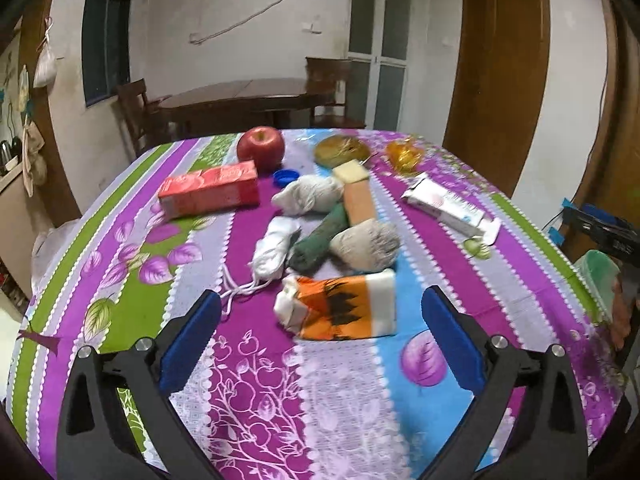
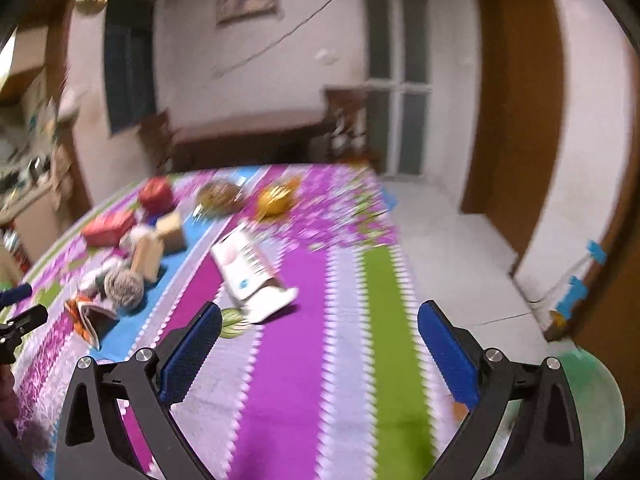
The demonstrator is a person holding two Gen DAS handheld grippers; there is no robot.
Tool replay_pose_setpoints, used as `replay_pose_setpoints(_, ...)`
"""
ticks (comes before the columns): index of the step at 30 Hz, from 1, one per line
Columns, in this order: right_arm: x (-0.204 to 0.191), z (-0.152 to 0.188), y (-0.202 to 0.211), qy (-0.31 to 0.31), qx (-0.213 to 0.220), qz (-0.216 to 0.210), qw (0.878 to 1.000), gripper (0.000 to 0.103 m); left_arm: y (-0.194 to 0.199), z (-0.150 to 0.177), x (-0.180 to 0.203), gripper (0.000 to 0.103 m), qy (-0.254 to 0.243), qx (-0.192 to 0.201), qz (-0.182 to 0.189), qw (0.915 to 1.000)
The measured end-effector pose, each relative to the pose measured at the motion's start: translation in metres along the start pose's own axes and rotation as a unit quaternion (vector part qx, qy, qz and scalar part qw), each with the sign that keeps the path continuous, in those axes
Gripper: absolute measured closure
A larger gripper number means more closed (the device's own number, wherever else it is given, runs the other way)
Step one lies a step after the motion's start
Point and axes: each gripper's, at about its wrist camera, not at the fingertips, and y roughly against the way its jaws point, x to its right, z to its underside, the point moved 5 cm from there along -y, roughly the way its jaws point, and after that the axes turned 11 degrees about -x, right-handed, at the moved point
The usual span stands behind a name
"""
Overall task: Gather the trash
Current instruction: 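Move both tools back toward the table, then grasp the white medicine box with the right tool and lift it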
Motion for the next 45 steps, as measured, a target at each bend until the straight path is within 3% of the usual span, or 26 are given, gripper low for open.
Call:
replay_pose_setpoints(6,-0.030,-0.022,-0.069,0.027,-0.072,-0.049,0.996,0.005,-0.026,0.000,0.003,0.006,-0.011,-0.035,0.010,0.9993)
replay_pose_setpoints(11,-0.047,-0.030,-0.095,0.057,-0.107,-0.080,0.989,0.005,-0.043,-0.001,0.005,0.006,-0.010,-0.056,0.020,0.9982)
replay_pose_setpoints(22,-0.058,-0.047,-0.157,0.097,-0.159,-0.060,0.981,0.005,-0.058,-0.006,0.014,0.006,-0.012,-0.083,0.033,0.9959)
replay_pose_setpoints(25,-0.061,-0.048,-0.161,0.100,-0.165,-0.068,0.979,0.013,-0.063,-0.006,0.015,0.017,-0.011,-0.091,0.037,0.9951)
replay_pose_setpoints(28,-0.065,-0.047,-0.157,0.108,-0.154,-0.067,0.980,0.032,-0.064,-0.006,0.018,0.019,-0.017,-0.093,0.048,0.9944)
replay_pose_setpoints(29,-0.066,-0.046,-0.153,0.108,-0.149,-0.069,0.980,0.044,-0.063,-0.006,0.018,0.020,-0.017,-0.092,0.050,0.9943)
replay_pose_setpoints(30,-0.068,-0.045,-0.151,0.108,-0.149,-0.066,0.981,0.046,-0.062,-0.005,0.018,0.020,-0.017,-0.091,0.048,0.9945)
replay_pose_setpoints(34,-0.068,-0.031,-0.135,0.110,-0.142,-0.057,0.982,0.052,-0.052,0.004,0.019,0.021,-0.016,-0.087,0.058,0.9944)
replay_pose_setpoints(38,-0.065,-0.011,-0.109,0.093,-0.130,-0.064,0.985,0.053,-0.031,0.014,0.019,0.021,-0.028,-0.071,0.041,0.9962)
replay_pose_setpoints(45,-0.070,0.039,-0.028,0.053,-0.080,-0.077,0.992,0.053,0.005,0.014,0.023,0.020,-0.024,-0.038,0.010,0.9990)
